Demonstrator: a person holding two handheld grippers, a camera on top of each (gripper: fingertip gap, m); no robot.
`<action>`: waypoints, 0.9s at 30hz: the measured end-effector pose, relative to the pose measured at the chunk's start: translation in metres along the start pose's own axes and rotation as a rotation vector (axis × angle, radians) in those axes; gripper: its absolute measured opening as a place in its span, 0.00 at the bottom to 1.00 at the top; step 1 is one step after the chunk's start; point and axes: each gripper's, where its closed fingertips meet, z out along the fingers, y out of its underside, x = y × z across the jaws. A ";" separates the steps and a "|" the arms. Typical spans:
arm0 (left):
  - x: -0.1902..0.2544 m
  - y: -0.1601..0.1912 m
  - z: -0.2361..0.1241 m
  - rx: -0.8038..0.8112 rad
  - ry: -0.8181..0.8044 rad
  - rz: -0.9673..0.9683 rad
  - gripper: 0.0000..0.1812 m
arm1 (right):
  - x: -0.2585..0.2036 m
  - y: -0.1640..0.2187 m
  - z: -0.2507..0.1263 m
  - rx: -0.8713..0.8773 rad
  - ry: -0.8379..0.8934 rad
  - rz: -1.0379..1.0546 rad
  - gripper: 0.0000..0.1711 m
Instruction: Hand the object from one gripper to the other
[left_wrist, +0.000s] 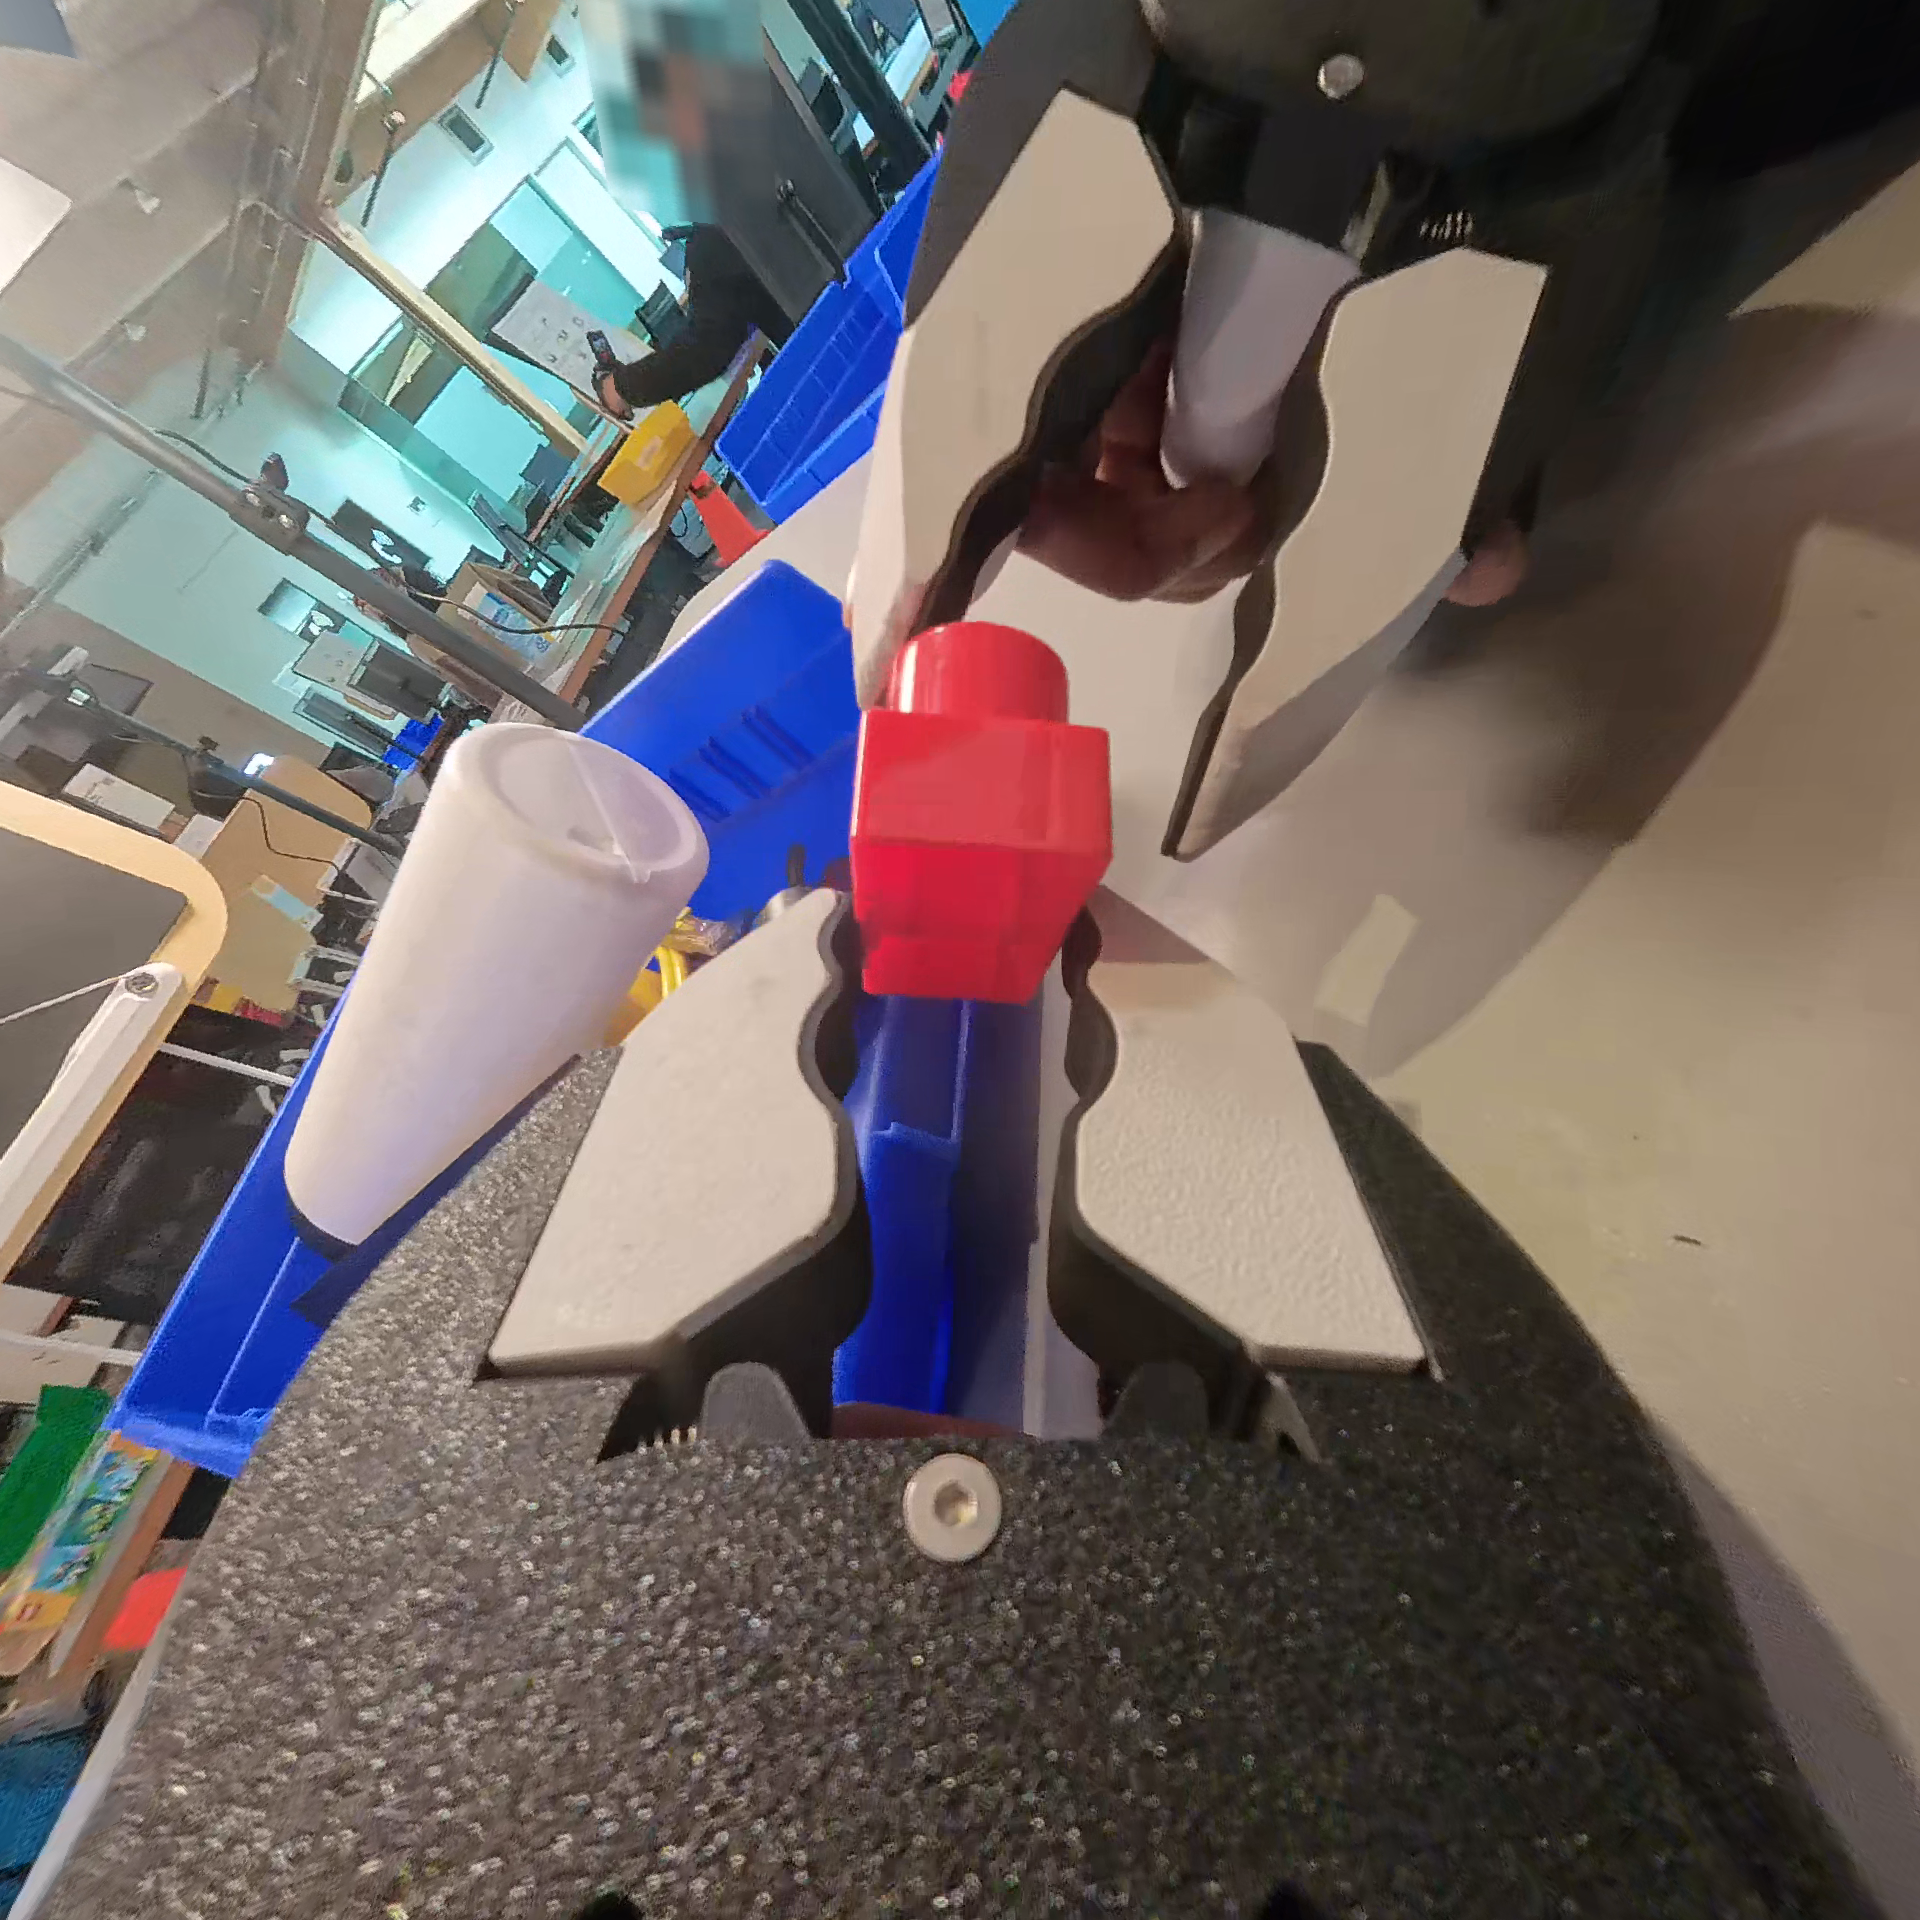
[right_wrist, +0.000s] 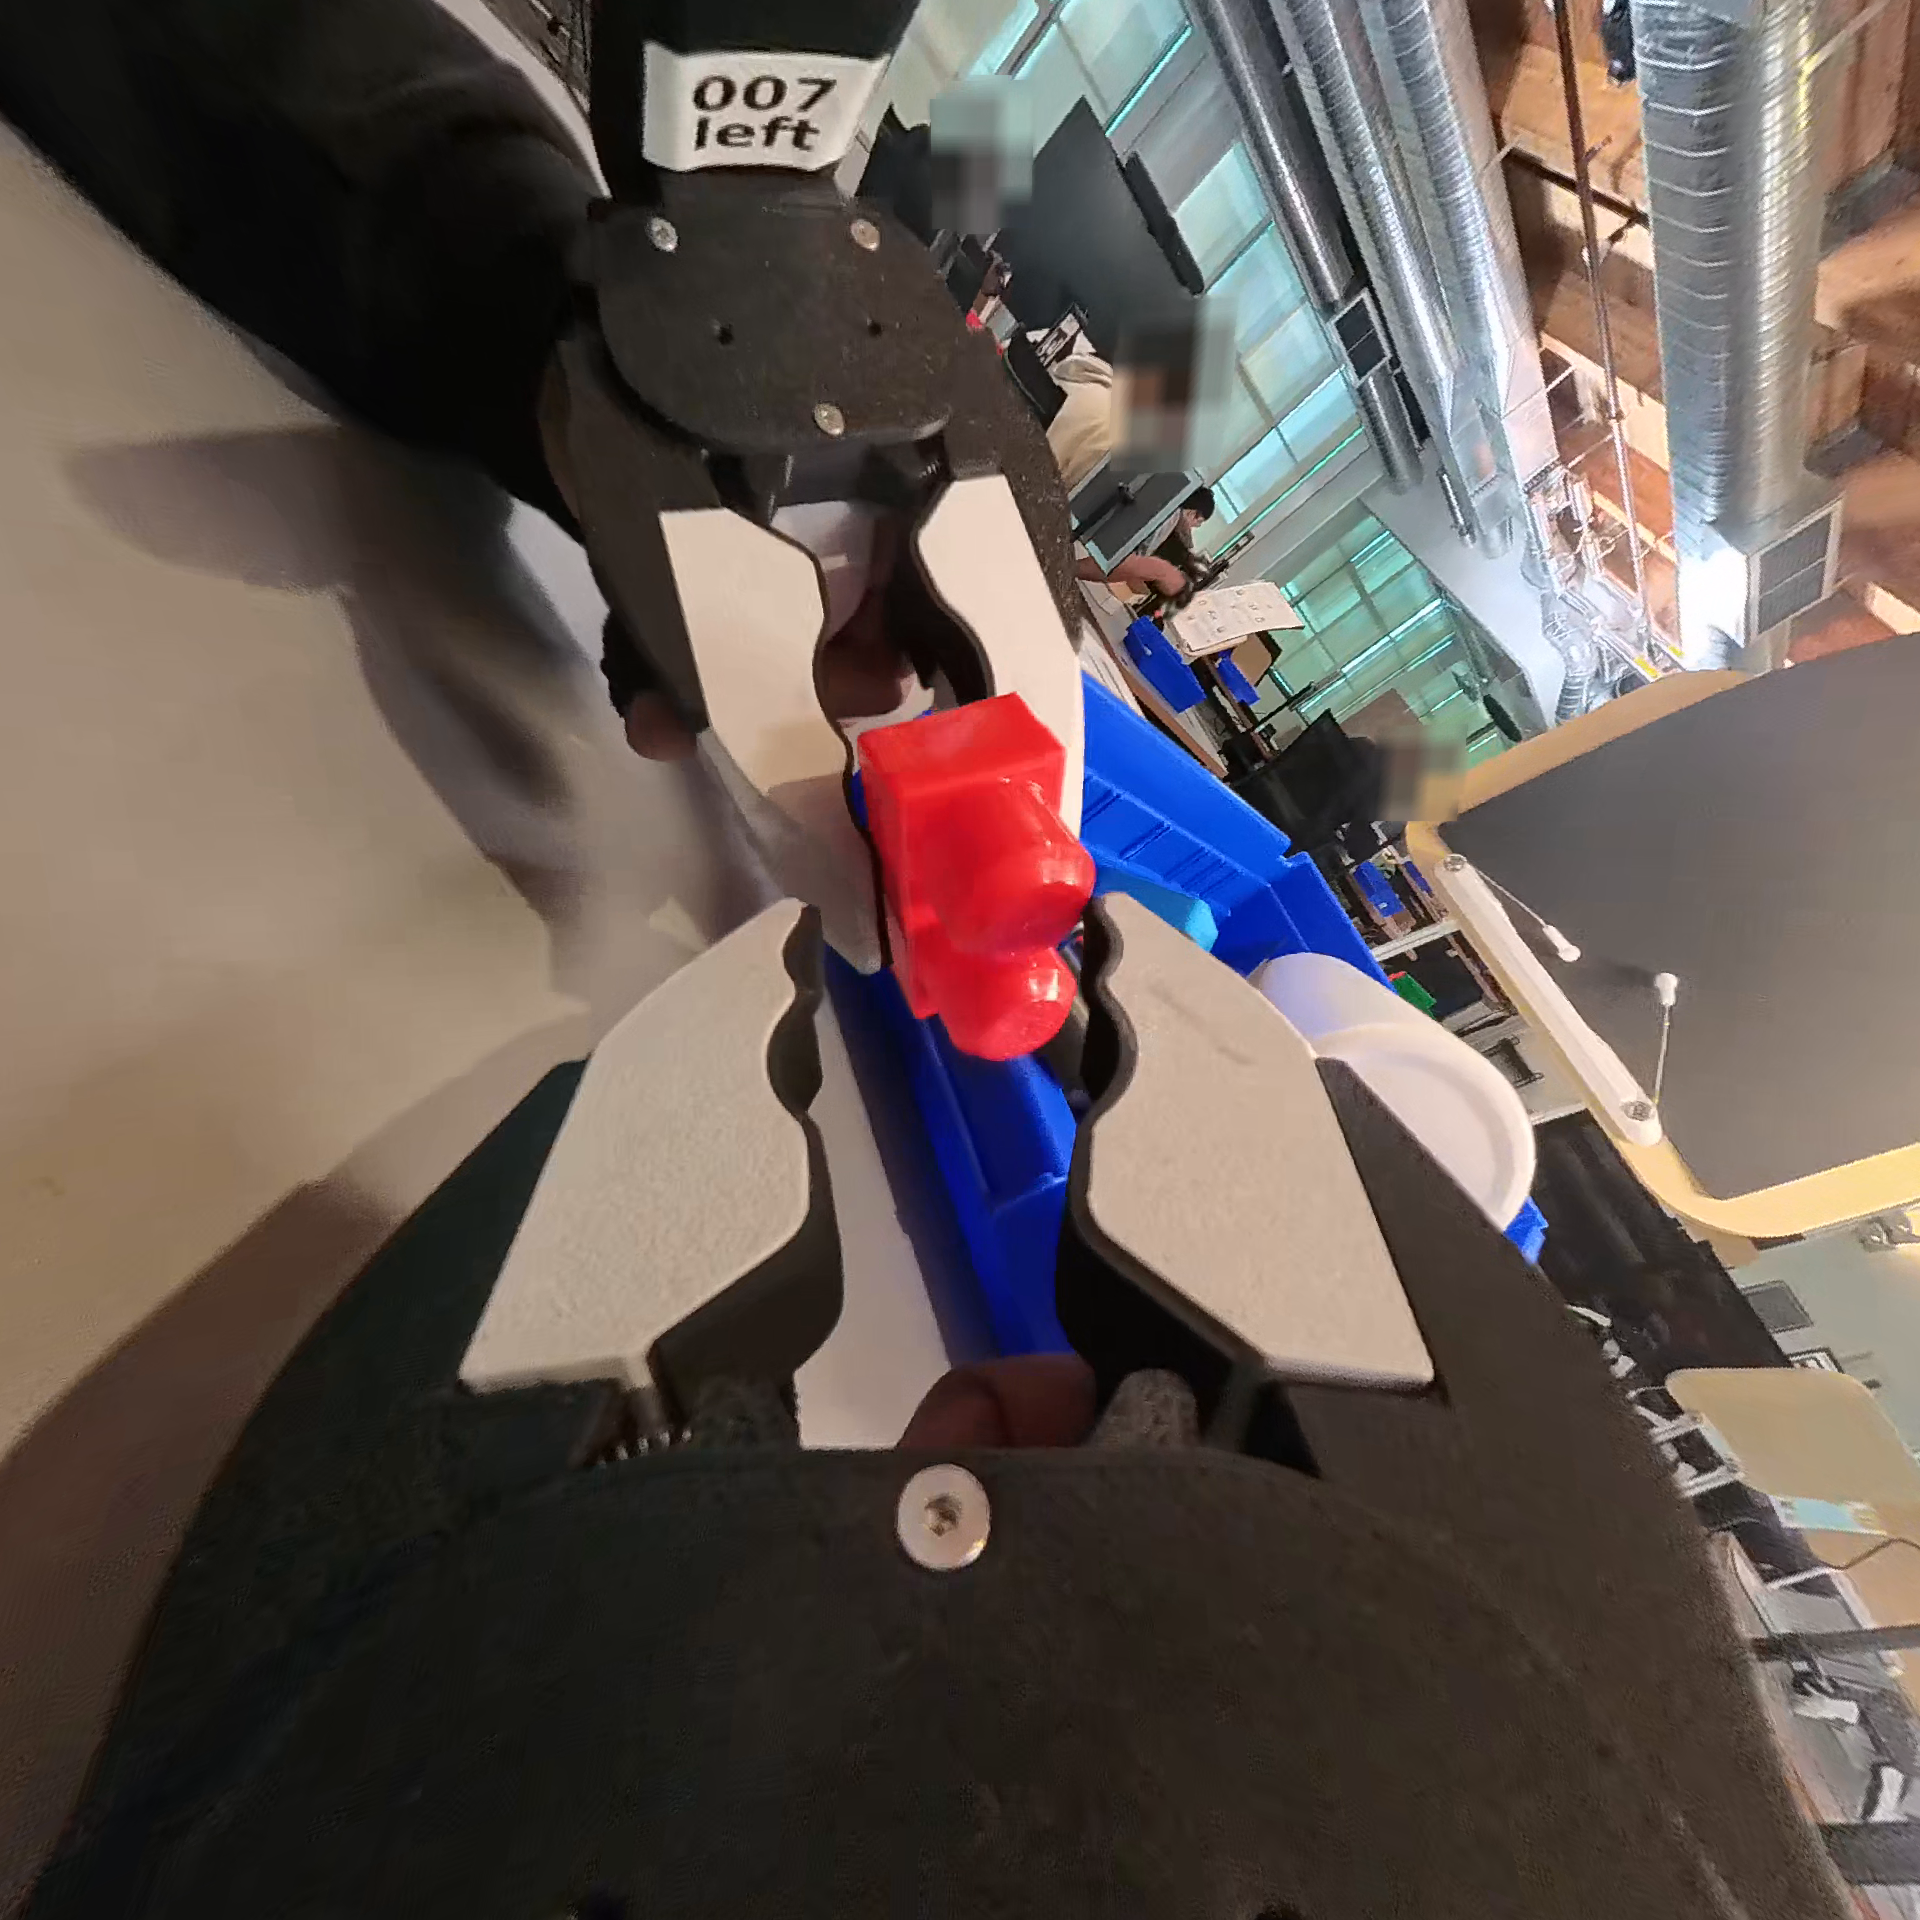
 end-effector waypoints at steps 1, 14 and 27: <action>0.000 0.001 0.001 -0.005 0.000 0.005 0.21 | -0.001 0.001 0.000 -0.004 -0.001 -0.006 0.28; 0.013 0.011 0.004 -0.066 0.045 0.079 0.21 | -0.005 0.008 0.001 -0.057 0.012 -0.145 0.25; -0.002 0.001 -0.003 0.030 0.102 -0.198 0.35 | 0.012 0.002 -0.005 -0.067 0.165 -0.324 0.16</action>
